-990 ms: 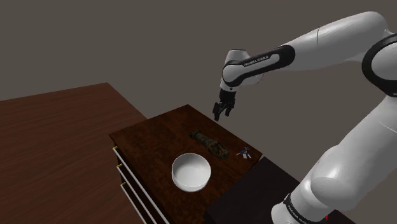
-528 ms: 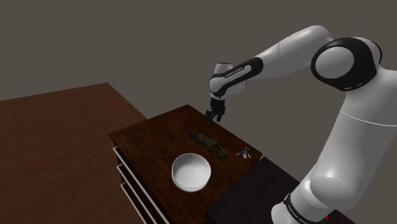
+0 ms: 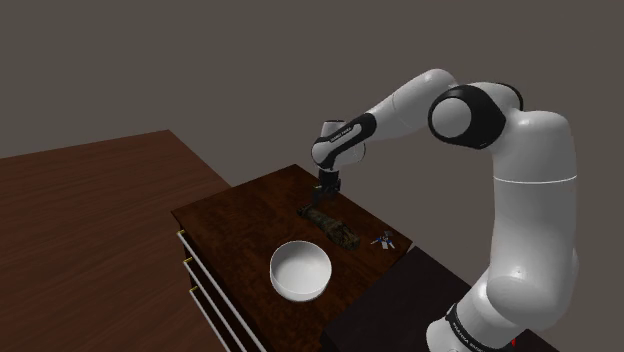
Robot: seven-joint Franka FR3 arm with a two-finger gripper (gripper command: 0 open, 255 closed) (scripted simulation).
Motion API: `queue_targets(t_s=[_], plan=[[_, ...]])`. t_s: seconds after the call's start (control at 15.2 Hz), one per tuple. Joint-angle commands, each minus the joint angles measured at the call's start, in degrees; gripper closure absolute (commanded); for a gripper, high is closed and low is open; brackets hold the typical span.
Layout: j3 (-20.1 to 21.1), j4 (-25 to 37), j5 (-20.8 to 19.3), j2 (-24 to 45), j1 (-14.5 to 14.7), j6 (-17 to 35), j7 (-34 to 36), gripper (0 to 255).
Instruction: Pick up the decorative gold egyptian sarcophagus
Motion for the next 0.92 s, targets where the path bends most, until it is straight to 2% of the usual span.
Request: queue_targets(t_s=[0.0,0.26,0.86], plan=[[0.2,5.1,0.1,5.4,-0.3,-0.4,-0.4,0],[0.6,13.0,0.1,13.7,-0.9,-1.0,-1.0,0],[0.9,14.8,0.5,18.5,-1.1,2.1,-1.2,0]])
